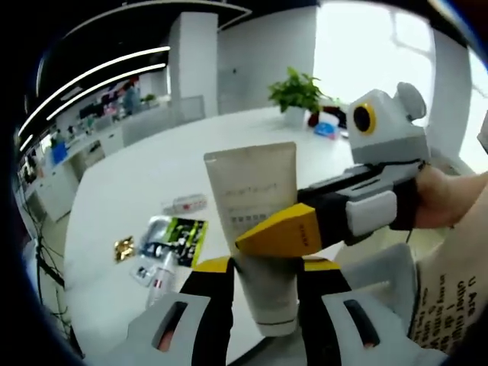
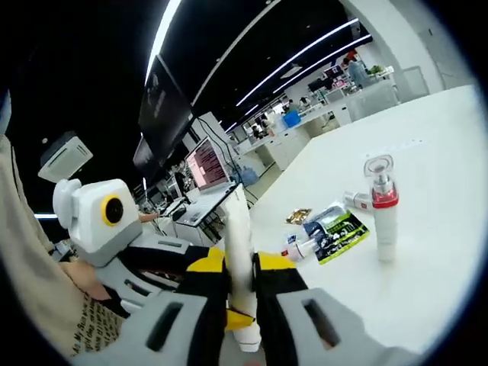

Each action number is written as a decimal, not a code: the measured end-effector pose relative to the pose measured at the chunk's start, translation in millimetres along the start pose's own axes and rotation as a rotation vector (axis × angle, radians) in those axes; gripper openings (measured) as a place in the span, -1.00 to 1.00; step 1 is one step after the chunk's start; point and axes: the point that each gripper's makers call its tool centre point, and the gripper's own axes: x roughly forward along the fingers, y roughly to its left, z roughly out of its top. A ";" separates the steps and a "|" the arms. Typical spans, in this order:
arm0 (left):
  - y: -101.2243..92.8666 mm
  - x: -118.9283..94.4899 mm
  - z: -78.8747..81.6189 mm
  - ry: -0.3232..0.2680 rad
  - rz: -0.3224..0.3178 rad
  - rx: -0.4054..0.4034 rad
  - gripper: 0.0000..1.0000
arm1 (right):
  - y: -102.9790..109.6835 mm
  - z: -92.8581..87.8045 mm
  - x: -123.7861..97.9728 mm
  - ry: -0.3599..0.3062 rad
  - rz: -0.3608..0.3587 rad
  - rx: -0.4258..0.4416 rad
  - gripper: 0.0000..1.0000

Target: Arrange the skincare products in the storage area until every visible bottle or jar stands upright without overlapping.

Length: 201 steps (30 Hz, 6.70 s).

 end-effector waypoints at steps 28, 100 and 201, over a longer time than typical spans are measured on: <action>-35.8 -15.2 18.2 -0.102 -0.381 -0.138 -0.54 | 34.2 14.2 -28.0 0.157 0.352 -0.202 -0.79; -23.0 62.0 -29.8 0.042 -0.394 0.310 -0.67 | -16.8 -39.7 -4.0 0.406 0.331 -0.546 -0.68; 28.2 105.1 -23.4 0.040 -0.414 0.384 -0.69 | -84.5 -14.1 -19.2 0.151 -0.067 -0.374 0.53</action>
